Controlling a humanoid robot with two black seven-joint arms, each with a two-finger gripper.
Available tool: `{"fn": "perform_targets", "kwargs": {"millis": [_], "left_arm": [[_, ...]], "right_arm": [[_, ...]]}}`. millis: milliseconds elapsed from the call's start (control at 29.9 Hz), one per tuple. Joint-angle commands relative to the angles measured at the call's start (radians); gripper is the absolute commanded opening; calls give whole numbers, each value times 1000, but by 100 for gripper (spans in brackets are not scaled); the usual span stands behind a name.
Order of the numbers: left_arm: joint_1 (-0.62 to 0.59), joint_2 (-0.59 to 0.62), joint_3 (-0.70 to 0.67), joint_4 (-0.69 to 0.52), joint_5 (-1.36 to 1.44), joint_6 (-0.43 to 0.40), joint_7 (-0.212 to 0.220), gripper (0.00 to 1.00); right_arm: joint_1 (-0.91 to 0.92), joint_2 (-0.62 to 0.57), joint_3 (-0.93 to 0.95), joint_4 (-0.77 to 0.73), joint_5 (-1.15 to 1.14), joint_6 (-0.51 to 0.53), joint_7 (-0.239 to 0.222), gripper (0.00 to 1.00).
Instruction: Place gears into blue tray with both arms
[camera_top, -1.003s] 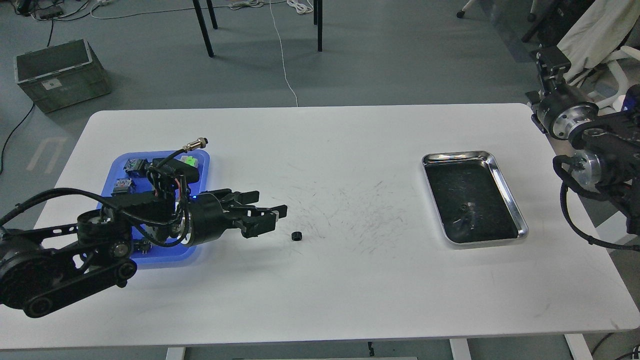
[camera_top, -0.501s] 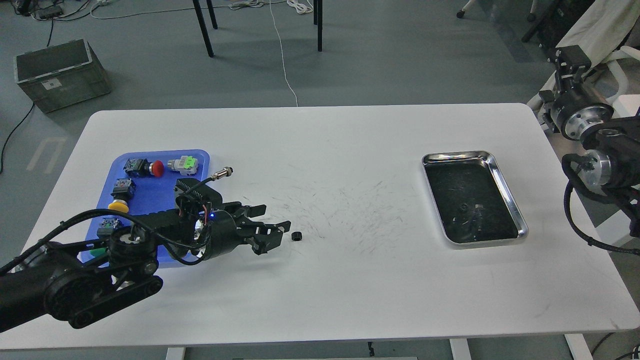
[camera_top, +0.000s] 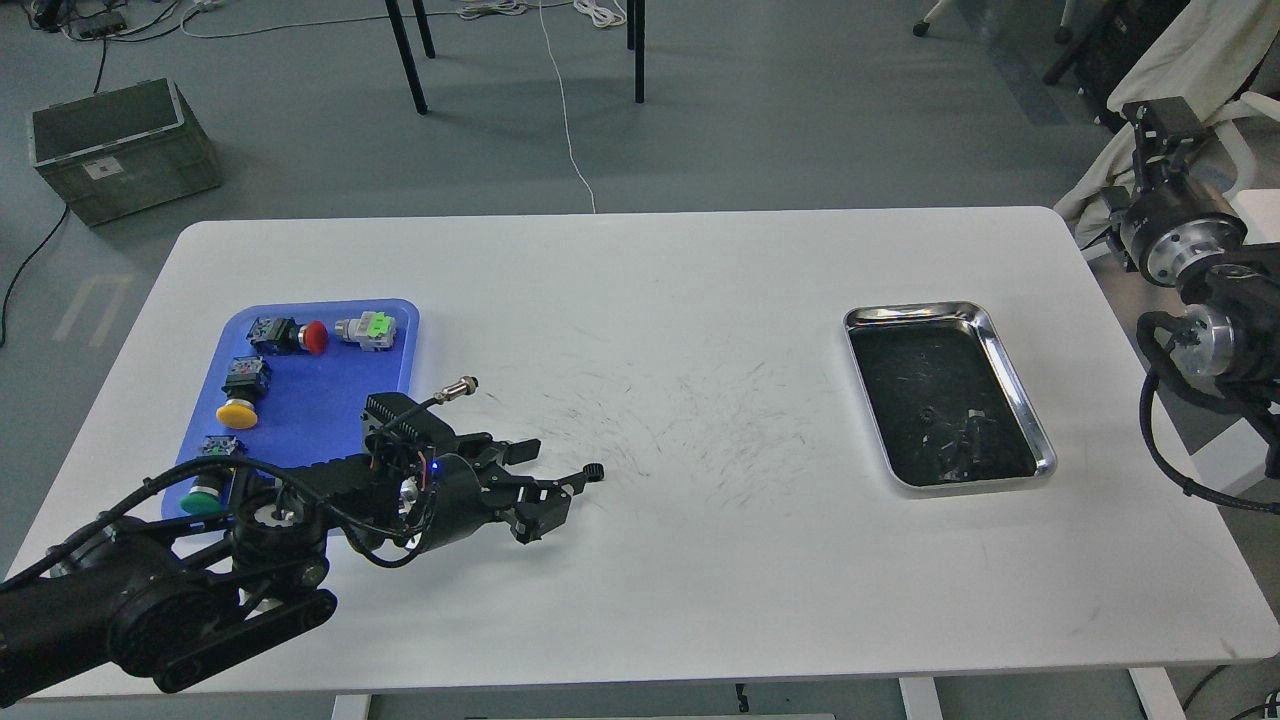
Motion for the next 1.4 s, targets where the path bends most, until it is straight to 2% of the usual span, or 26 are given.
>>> {"fn": "perform_targets", "kwargs": {"millis": [0, 334, 568, 869, 1270, 1371], "left_arm": [[-4, -4, -2, 11, 30, 8, -1, 69], [-14, -97, 2, 65, 85, 31, -9, 69], [-18, -130, 2, 108, 90, 37, -10, 69], [-7, -150, 4, 137, 90, 37, -22, 62], [-16, -188, 4, 198, 90, 39, -36, 61], [-10, -185, 4, 198, 90, 37, -39, 53]], "right_arm": [[3, 3, 8, -4, 2, 2, 0, 95], [3, 2, -6, -4, -1, 2, 3, 95], [1, -1, -12, -4, -3, 2, 3, 95], [0, 2, -13, -4, -9, 2, 5, 95], [-2, -1, -13, -7, -10, 2, 6, 95], [-10, -1, -13, -7, -10, 2, 8, 95]]}}
